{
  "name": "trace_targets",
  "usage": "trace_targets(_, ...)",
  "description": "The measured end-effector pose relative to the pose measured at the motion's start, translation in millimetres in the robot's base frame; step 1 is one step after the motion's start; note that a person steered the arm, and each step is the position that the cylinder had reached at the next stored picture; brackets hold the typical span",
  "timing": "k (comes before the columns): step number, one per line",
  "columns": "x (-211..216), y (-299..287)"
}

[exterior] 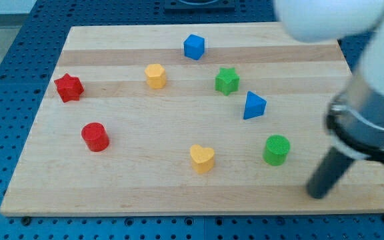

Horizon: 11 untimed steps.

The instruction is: Push red circle towards top left side of the board

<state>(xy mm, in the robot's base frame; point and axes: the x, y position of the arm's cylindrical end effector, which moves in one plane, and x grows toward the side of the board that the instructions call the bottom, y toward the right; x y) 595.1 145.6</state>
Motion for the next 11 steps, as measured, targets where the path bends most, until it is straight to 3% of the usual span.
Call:
trace_targets(2,5.9,-144.1)
trace_targets(3,-6.4,-228.9)
trace_targets(4,-35.5,-274.9)
trace_targets(6,-100.4,-269.4)
trace_targets(7,-78.8,-281.0)
trace_targets(9,-63.3,-375.6)
trace_targets(10,-88.8,-381.7)
trace_targets(11,-97.7,-336.4)
